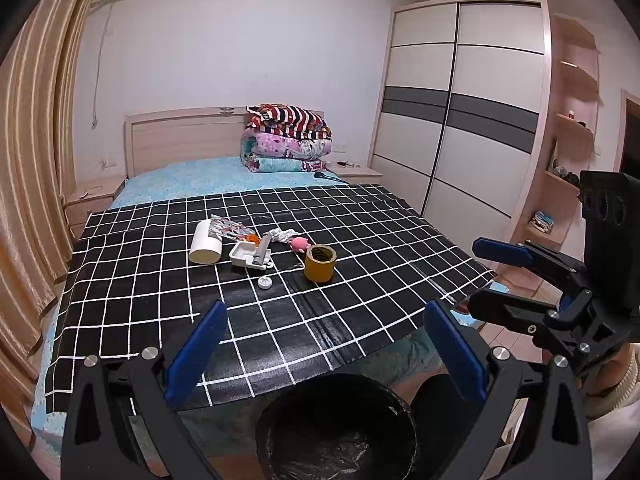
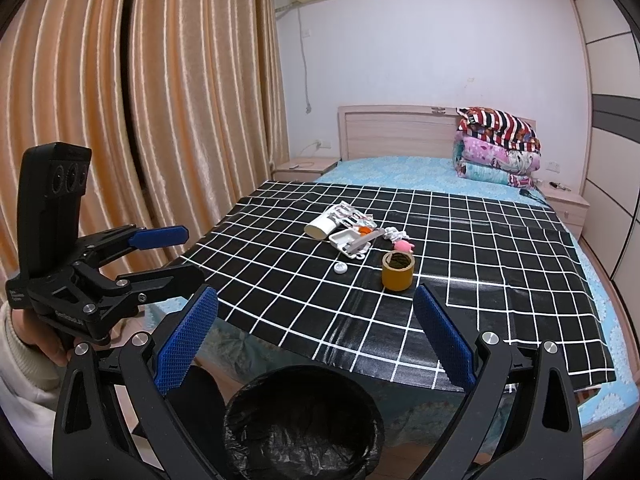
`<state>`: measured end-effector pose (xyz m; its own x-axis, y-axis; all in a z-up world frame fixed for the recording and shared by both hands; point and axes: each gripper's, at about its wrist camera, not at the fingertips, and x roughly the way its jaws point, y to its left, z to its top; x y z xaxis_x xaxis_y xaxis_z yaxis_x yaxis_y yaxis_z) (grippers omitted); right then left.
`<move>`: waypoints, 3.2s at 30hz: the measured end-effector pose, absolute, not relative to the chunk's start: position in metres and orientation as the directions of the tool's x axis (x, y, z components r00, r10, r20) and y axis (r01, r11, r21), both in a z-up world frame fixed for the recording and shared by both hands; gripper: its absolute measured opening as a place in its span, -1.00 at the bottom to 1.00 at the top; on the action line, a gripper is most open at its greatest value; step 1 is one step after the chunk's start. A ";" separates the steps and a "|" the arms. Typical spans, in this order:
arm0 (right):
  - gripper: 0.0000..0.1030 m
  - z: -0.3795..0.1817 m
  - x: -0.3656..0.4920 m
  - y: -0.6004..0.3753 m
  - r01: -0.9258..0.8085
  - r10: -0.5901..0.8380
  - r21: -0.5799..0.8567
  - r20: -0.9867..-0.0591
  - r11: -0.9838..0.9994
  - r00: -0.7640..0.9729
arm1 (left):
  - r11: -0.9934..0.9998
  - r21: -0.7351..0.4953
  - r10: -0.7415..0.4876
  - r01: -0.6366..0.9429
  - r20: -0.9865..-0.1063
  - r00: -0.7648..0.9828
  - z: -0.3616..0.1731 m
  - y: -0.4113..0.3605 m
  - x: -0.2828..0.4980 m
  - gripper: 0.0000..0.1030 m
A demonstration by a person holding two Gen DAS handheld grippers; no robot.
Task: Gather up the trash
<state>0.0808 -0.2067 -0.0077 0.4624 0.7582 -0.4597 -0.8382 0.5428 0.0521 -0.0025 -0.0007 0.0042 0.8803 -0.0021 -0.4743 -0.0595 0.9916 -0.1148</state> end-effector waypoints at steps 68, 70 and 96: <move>0.91 -0.039 0.178 -0.160 -0.801 0.688 0.047 -0.543 0.597 0.481 | 0.986 -0.123 0.008 -0.108 -0.624 0.782 -0.055 0.061 0.104 0.73; 0.91 -0.044 0.186 -0.153 -0.800 0.678 0.038 -0.555 0.599 0.482 | 0.986 -0.124 0.004 -0.107 -0.634 0.773 -0.061 0.064 0.113 0.70; 0.32 -0.102 0.256 -0.094 -0.785 0.598 0.017 -0.658 0.619 0.458 | 0.981 -0.108 0.027 -0.161 -0.747 0.665 -0.120 0.082 0.199 -0.24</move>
